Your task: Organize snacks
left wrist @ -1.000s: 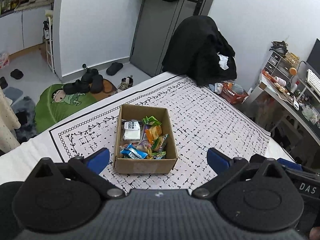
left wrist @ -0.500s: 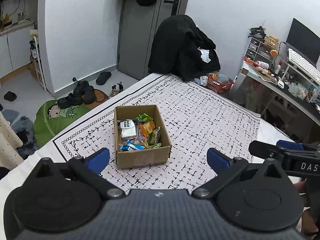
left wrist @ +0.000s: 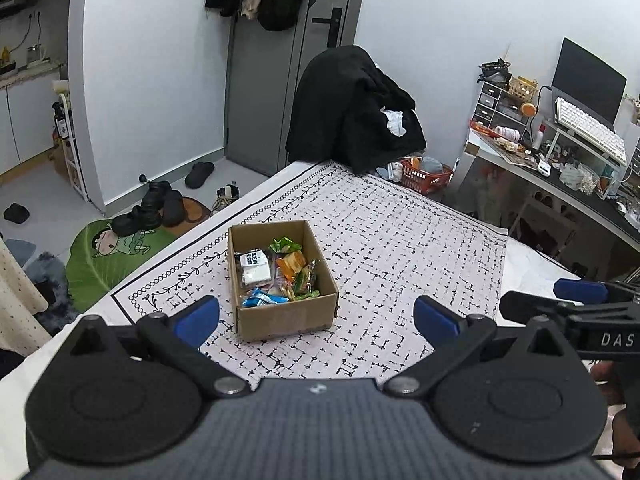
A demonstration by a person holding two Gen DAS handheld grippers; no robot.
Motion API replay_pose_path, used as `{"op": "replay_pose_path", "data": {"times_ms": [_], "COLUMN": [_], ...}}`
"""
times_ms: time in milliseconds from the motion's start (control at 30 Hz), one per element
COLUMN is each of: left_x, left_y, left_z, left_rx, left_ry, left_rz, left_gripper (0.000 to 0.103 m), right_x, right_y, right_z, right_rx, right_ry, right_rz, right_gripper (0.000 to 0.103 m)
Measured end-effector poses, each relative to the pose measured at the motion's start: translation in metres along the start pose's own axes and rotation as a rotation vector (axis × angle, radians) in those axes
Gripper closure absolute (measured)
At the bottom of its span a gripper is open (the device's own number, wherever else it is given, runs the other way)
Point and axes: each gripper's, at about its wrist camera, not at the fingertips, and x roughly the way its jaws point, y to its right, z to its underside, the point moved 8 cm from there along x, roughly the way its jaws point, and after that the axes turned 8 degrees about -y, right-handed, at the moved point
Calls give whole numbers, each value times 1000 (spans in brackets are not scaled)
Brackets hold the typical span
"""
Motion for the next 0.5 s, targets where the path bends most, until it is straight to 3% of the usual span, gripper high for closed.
{"op": "replay_pose_path", "data": {"times_ms": [500], "left_x": [-4], "left_y": [-7], "left_z": [7], "left_rx": [0], "left_ry": [5], "left_rz": [-8], "left_gripper": [0], "right_x": [-6], "right_y": [2], "right_z": [7], "right_rx": [11], "right_ry": [5], "right_rz": [12], "right_gripper": [0]}}
